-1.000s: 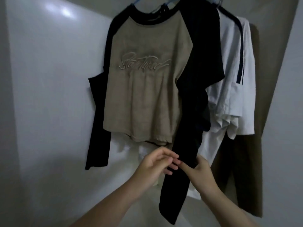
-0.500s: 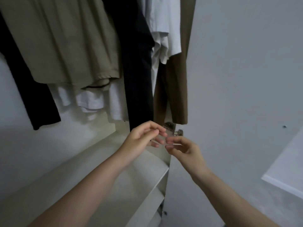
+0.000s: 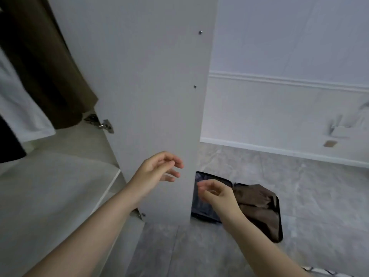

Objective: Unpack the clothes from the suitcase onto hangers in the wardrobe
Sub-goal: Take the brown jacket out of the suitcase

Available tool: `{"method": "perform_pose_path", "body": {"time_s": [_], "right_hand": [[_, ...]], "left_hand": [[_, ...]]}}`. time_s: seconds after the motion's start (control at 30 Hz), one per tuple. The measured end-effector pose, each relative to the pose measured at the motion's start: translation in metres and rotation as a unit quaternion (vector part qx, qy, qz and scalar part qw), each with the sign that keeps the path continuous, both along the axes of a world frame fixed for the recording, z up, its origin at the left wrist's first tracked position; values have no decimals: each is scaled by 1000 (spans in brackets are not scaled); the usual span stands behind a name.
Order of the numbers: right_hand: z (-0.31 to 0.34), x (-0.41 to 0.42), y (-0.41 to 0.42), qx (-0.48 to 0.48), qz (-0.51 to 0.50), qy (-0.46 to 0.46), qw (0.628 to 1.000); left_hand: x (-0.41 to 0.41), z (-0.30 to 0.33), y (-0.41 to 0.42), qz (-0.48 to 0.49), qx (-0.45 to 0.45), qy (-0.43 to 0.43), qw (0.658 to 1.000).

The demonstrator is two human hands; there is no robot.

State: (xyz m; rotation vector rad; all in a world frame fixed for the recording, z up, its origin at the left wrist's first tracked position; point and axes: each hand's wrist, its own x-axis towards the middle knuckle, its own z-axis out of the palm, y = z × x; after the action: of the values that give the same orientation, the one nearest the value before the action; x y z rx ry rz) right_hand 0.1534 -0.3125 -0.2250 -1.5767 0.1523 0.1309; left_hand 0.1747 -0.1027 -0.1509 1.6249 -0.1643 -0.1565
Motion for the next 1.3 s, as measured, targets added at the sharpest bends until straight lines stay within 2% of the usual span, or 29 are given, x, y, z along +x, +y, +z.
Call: {"method": "perform_pose_path", "body": {"time_s": [0.17, 0.27, 0.57, 1.0, 1.3], "right_hand": [[-20, -41, -102, -2, -103, 31, 994], [-24, -56, -137, -2, -140, 45, 989], [-31, -76, -233, 39, -324, 59, 943], [-30, 23, -258, 52, -432, 75, 897], [-38, 61, -279, 60, -460, 95, 881]], "left_hand": [[-4, -21, -108, -75, -5, 34, 997], [-3, -29, -146, -86, -6, 55, 995], [30, -57, -277, -204, 14, 118, 972], [159, -102, -321, -268, 54, 155, 949], [198, -128, -346, -273, 66, 208, 937]]}}
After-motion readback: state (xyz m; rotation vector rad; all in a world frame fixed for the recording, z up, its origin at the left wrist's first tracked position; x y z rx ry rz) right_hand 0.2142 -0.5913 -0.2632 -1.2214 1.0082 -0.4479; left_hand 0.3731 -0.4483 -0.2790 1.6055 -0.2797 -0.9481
